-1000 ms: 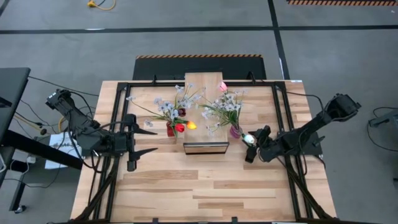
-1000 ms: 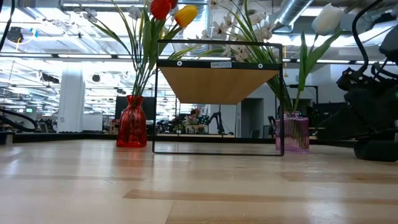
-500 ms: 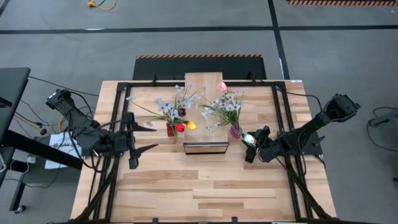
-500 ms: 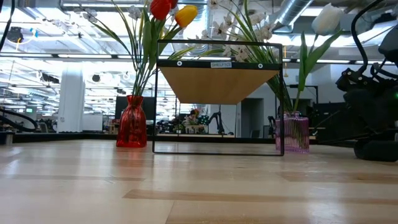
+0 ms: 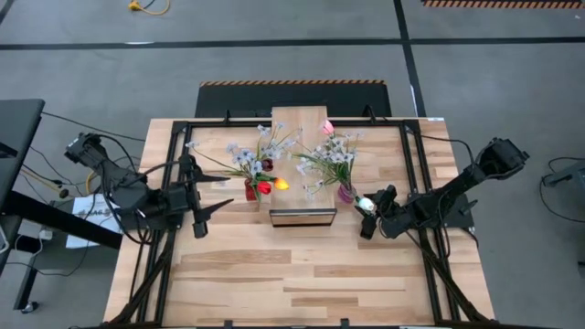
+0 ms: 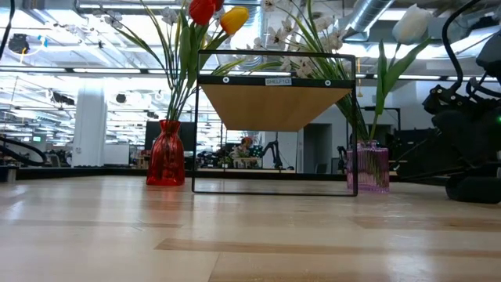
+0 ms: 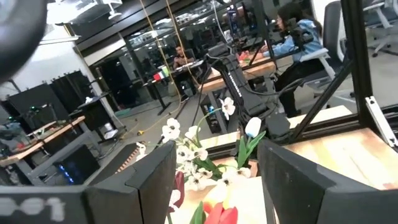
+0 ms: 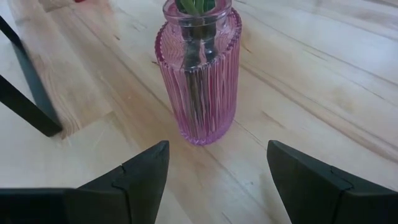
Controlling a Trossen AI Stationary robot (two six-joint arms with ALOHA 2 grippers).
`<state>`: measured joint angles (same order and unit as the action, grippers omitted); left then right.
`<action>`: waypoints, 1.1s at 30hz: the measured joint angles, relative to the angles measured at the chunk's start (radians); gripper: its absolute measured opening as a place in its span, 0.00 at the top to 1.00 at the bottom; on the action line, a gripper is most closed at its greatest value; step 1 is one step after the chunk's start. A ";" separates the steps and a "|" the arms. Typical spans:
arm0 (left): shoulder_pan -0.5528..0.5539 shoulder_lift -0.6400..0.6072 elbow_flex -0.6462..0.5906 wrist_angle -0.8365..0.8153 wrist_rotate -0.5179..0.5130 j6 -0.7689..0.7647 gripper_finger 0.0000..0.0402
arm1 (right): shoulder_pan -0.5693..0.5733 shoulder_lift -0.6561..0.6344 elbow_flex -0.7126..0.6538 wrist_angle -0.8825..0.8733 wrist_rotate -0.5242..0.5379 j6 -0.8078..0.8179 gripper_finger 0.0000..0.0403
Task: Pick and place flowers into a vace then onto a shelf
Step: Put the purple flower vase with flowers on the shelf
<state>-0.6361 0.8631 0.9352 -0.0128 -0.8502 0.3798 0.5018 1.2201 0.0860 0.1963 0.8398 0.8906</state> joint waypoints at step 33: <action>0.021 0.001 0.000 -0.065 0.085 -0.056 0.46 | -0.180 0.144 0.017 0.291 -0.146 -0.324 0.34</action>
<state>-0.6147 0.8639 0.9352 -0.0780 -0.7654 0.3240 0.3223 1.3646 0.1031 0.4872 0.6933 0.5662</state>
